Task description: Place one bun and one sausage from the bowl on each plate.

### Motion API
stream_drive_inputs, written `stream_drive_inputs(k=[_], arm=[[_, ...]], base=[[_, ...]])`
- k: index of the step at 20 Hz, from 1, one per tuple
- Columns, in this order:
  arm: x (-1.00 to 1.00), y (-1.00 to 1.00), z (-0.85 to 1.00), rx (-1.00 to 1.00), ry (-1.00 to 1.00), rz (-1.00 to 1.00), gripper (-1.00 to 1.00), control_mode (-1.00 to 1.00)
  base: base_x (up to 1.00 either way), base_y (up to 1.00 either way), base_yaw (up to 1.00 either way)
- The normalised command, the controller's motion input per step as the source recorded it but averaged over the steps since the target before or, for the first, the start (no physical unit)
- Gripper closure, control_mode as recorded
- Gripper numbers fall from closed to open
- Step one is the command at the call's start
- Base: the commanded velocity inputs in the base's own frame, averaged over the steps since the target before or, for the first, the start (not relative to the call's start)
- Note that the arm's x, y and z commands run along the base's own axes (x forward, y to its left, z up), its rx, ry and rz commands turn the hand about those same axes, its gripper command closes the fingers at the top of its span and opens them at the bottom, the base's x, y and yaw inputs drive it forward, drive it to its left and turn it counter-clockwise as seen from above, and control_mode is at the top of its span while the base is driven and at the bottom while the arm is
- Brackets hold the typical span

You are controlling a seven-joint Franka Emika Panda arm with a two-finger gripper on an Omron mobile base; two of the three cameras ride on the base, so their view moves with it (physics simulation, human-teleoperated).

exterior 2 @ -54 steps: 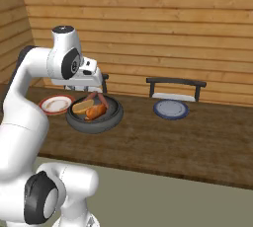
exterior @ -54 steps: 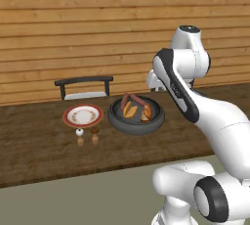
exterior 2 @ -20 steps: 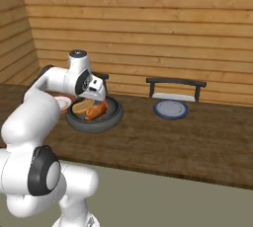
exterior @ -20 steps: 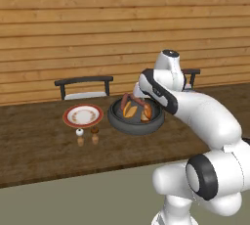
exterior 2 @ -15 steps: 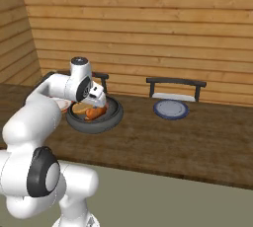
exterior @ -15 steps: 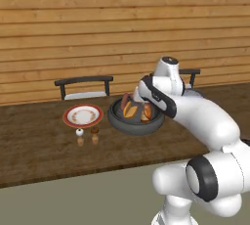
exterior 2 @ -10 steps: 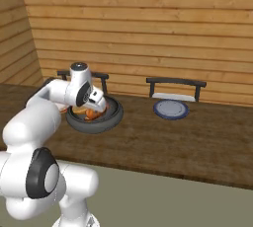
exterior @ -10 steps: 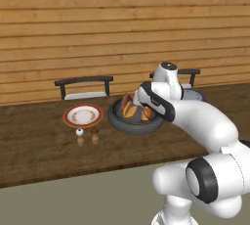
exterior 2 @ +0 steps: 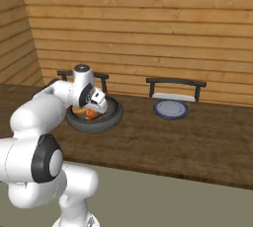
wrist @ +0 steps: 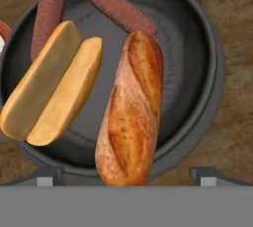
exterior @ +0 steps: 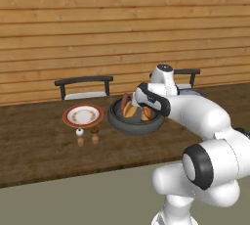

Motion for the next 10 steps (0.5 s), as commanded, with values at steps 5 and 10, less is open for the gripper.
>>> stream_drive_inputs(k=[5,10], arm=[[0.23,-0.04,-0.16,0.0,0.11,0.0,-1.0,-1.0],[0.12,-0.09,-0.43,0.0,0.09,0.0,-1.0,-1.0]], base=[[0.0,0.0,0.0],[0.0,0.0,0.0]])
